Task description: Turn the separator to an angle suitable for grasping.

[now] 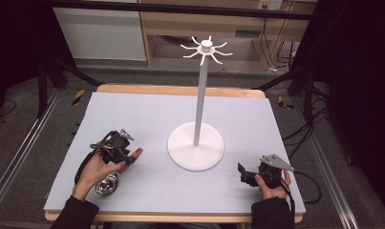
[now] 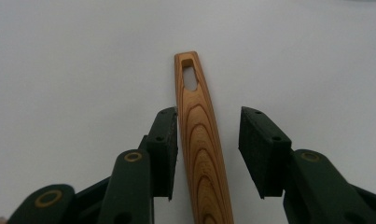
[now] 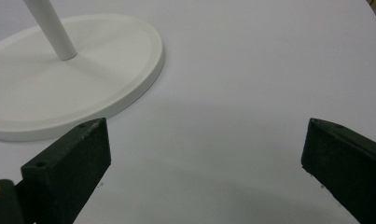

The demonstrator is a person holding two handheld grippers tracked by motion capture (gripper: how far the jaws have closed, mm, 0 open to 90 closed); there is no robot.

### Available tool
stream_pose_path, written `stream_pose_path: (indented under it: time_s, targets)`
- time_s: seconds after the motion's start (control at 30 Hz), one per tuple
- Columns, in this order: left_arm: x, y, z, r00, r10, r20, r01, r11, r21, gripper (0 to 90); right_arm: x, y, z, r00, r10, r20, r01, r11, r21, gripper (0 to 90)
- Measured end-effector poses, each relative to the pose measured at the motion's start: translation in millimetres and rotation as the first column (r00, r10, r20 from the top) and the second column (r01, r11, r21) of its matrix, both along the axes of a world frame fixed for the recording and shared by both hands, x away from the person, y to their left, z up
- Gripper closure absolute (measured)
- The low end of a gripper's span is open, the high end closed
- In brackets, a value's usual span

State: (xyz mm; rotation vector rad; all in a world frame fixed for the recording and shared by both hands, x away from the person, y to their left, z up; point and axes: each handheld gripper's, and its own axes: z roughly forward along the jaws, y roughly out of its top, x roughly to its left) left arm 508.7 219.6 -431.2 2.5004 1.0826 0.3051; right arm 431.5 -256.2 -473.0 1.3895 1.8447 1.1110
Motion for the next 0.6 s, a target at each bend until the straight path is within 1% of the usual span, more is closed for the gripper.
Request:
stream_pose_path:
  time_s: [0.03, 0.07, 0.17, 0.23, 0.3, 0.33, 0.47, 0.6]
  targets:
    - [0.0, 0.0, 0.0, 1.0, 0.0, 0.0, 0.0, 1.0, 0.0, 58.3, 0.1, 0.2, -0.2, 1.0, 0.001, 0.0, -0.001, 1.0, -0.001, 1.8]
    - [0.6, 0.2, -2.7, 1.0, 0.009, -0.004, -0.009, 0.9999, 0.014, 58.3, 0.1, 0.2, -0.3, 1.0, 0.004, -0.001, -0.004, 1.0, 0.0, 1.8]
    - [0.9, -0.8, -5.4, 0.9999, 0.009, -0.013, -0.009, 0.9998, 0.017, 58.5, 0.3, 0.3, -0.5, 1.0, 0.004, -0.003, -0.004, 1.0, 0.001, 1.9]
    - [1.4, -1.6, -7.0, 0.9998, 0.003, -0.02, -0.002, 0.9995, 0.033, 58.8, 0.2, 0.4, -0.8, 1.0, 0.006, -0.007, -0.006, 1.0, 0.001, 2.0]
    - [1.4, -1.8, -7.9, 0.9998, 0.004, -0.021, -0.004, 0.9994, 0.033, 59.0, 0.4, 0.4, -0.9, 1.0, 0.007, -0.006, -0.007, 1.0, 0.0, 2.0]
    - [1.9, -1.1, -8.8, 0.9996, -0.001, -0.029, 0.002, 0.9992, 0.04, 59.3, 0.3, 0.6, -1.1, 0.9999, 0.007, -0.009, -0.007, 1.0, 0.001, 2.0]
    - [3.3, -1.0, -12.3, 0.9992, 0.005, -0.04, -0.003, 0.9991, 0.042, 61.0, 0.6, 0.7, -1.4, 0.9999, 0.01, -0.013, -0.01, 1.0, -0.002, 2.0]
    - [4.0, -2.5, -14.7, 0.9991, 0.003, -0.042, -0.001, 0.9988, 0.048, 62.8, 0.8, 0.7, -1.7, 0.9999, 0.009, -0.013, -0.009, 1.0, -0.001, 2.1]
